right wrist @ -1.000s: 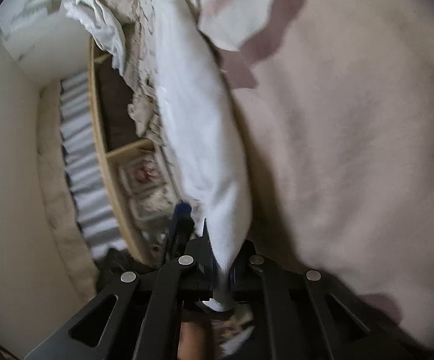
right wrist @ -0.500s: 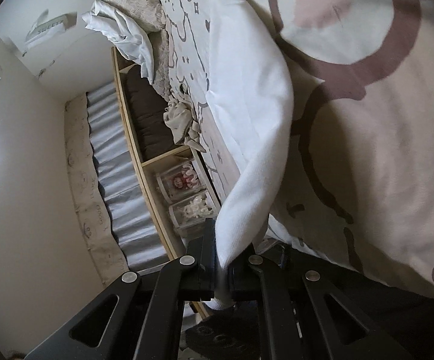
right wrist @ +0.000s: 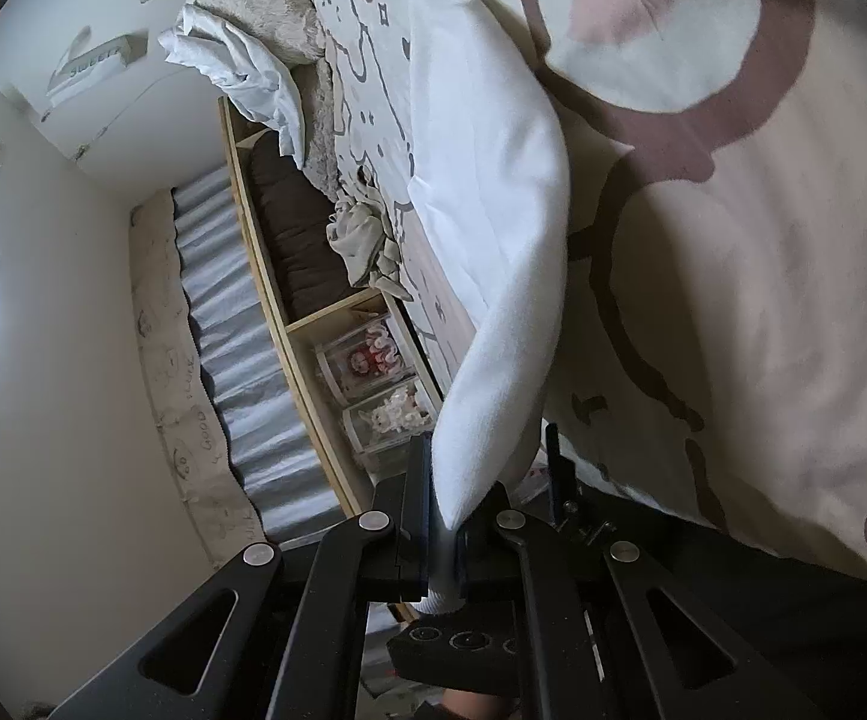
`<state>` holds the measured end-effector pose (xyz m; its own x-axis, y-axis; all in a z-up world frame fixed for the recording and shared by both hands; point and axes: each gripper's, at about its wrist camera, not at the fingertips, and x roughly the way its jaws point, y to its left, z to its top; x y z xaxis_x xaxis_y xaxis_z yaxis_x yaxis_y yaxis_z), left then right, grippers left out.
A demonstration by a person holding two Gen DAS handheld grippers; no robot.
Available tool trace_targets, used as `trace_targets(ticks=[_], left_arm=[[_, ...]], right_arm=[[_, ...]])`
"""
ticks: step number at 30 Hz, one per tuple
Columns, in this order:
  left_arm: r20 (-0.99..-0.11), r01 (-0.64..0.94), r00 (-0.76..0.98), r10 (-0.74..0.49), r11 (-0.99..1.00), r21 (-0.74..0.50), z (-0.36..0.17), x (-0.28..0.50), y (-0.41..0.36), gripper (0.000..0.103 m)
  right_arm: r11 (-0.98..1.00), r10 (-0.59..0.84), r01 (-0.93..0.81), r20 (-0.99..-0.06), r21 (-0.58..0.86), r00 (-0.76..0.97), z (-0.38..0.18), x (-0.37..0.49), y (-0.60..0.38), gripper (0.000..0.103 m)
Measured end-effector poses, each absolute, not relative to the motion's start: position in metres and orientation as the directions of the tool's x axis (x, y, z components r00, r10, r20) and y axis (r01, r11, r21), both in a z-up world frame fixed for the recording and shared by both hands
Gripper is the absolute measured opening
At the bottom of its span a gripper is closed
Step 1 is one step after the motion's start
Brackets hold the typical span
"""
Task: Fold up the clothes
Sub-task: 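Lift the folded white T-shirt with both tools, pinching its opposite edges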
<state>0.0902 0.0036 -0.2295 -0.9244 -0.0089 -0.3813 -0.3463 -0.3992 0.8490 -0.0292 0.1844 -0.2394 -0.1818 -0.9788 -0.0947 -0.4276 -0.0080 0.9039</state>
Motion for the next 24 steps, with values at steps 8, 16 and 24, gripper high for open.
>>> trace_targets(ticks=[8,16,24], left_arm=[[-0.432,-0.426,-0.900,0.061,-0.341,0.838,-0.231,0.077,0.012,0.032],[-0.584,-0.555,-0.807,0.088,-0.452,0.699,-0.210,0.056,0.001,0.012],[-0.720,-0.667,-0.670,0.183,-0.576,0.474,-0.186,0.027,-0.004,0.011]], right_arm=[[-0.041,-0.977,-0.421,-0.125,0.906,-0.175,-0.239,-0.029,0.189,0.008],[-0.162,-0.958,-0.371,-0.236,0.914,-0.165,-0.233,-0.028,0.194,0.008],[-0.623,-0.774,0.015,-0.614,0.782,-0.154,-0.174,-0.021,0.194,0.080]])
